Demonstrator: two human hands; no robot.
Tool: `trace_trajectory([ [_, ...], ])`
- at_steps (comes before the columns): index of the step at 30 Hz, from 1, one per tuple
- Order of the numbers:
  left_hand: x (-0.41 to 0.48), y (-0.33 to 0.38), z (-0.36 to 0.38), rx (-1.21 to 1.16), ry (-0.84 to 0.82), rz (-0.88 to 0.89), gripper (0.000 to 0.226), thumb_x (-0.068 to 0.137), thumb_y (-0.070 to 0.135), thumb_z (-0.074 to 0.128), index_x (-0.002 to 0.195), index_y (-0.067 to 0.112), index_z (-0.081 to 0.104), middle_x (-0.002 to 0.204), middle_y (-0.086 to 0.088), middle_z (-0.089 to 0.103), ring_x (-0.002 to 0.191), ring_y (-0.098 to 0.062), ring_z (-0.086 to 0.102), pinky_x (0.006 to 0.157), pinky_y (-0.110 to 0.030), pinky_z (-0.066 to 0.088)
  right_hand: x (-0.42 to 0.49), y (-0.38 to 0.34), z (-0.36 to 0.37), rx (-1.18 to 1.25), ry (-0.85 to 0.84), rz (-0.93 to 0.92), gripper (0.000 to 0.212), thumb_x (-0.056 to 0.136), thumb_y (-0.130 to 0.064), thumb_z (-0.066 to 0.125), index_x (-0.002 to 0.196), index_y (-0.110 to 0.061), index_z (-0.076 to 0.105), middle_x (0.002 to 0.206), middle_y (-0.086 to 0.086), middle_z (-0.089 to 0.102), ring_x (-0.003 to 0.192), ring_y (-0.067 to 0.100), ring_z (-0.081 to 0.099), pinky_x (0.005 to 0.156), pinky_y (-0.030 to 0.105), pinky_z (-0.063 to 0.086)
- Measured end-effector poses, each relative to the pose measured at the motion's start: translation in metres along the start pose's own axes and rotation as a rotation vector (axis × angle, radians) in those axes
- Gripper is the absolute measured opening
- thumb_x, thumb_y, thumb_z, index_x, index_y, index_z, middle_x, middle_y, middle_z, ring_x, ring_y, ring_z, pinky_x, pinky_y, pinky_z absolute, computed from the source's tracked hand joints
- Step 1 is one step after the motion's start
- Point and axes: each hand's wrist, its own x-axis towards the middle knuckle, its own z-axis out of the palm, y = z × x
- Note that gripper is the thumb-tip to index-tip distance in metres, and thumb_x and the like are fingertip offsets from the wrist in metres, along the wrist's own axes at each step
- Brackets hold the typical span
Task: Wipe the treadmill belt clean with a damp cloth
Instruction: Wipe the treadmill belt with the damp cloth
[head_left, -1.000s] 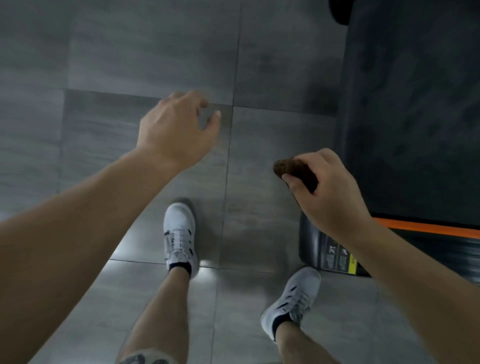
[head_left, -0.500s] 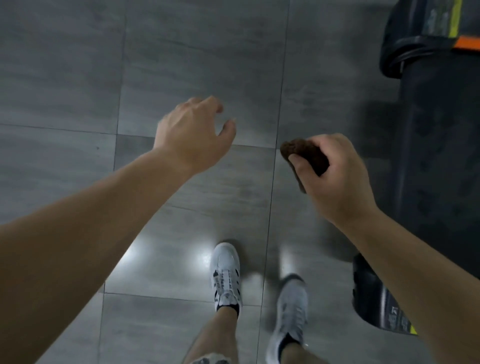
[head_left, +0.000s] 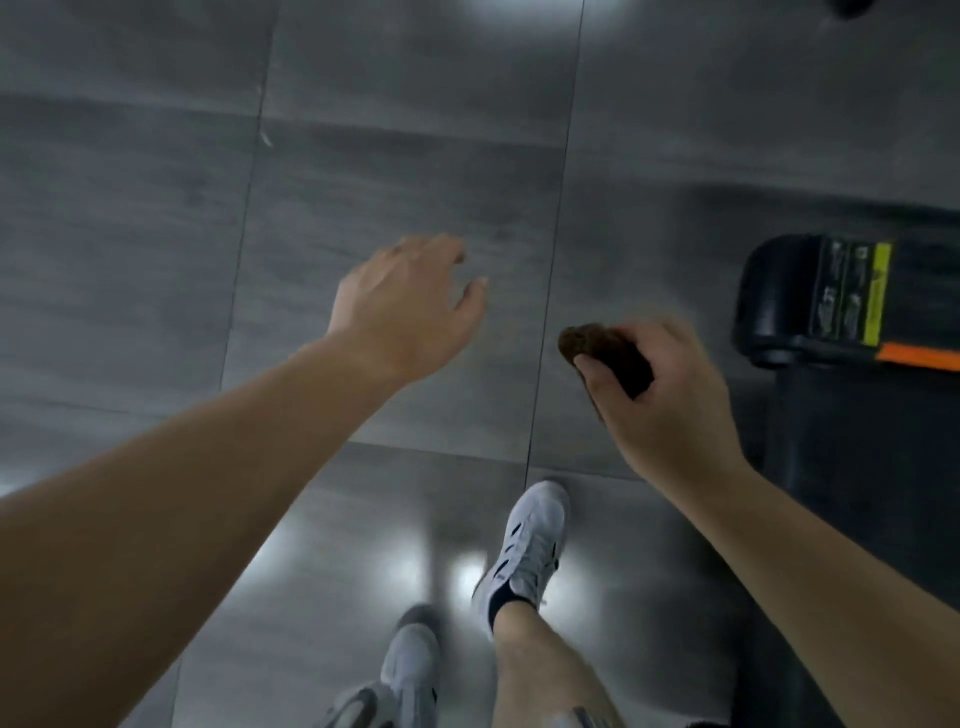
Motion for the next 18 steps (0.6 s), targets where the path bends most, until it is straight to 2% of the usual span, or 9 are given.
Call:
trace_trajectory([
  [4, 0.068, 0.019, -0.024, -0.010, 0.012, 0.041, 0.046, 0.100, 0.052, 0.047, 0.135, 0.023, 0.056, 0.126, 0.001, 0.064, 0.114, -0.022, 0.059, 0.091, -0.039, 0.047, 0.080, -0.004, -0.025, 0.005, 0.018, -0.041, 0.020, 0.092, -0.034, 0.066, 0.106, -0.020, 0.063, 0.100, -0.005, 0.054, 0.084, 0.001, 0.048, 0.071, 0.007, 0.039],
  [9, 0.177, 0.041, -0.063, -0.007, 0.025, 0.077, 0.044, 0.099, 0.051, 0.047, 0.130, 0.023, 0.058, 0.122, 0.001, 0.065, 0.114, -0.023, 0.059, 0.088, -0.039, 0.045, 0.186, -0.011, -0.061, -0.028, 0.075, -0.019, 0.020, 0.093, -0.035, 0.065, 0.104, -0.018, 0.063, 0.099, -0.005, 0.054, 0.080, 0.002, 0.045, 0.073, 0.001, 0.036],
  [15, 0.311, 0.073, -0.107, -0.003, 0.007, 0.147, 0.045, 0.099, 0.052, 0.047, 0.131, 0.022, 0.058, 0.124, -0.001, 0.063, 0.114, -0.025, 0.059, 0.092, -0.045, 0.050, 0.313, -0.017, -0.104, -0.080, 0.119, 0.034, 0.022, 0.093, -0.039, 0.064, 0.105, -0.021, 0.061, 0.100, -0.007, 0.051, 0.079, 0.001, 0.045, 0.066, 0.007, 0.035],
  [18, 0.367, 0.094, -0.122, 0.033, -0.020, 0.198, 0.046, 0.099, 0.051, 0.047, 0.132, 0.020, 0.057, 0.123, -0.003, 0.063, 0.113, -0.027, 0.060, 0.093, -0.048, 0.051, 0.370, -0.011, -0.126, -0.075, 0.175, 0.060, 0.020, 0.092, -0.039, 0.064, 0.103, -0.022, 0.060, 0.097, -0.007, 0.049, 0.078, -0.003, 0.046, 0.066, 0.003, 0.035],
])
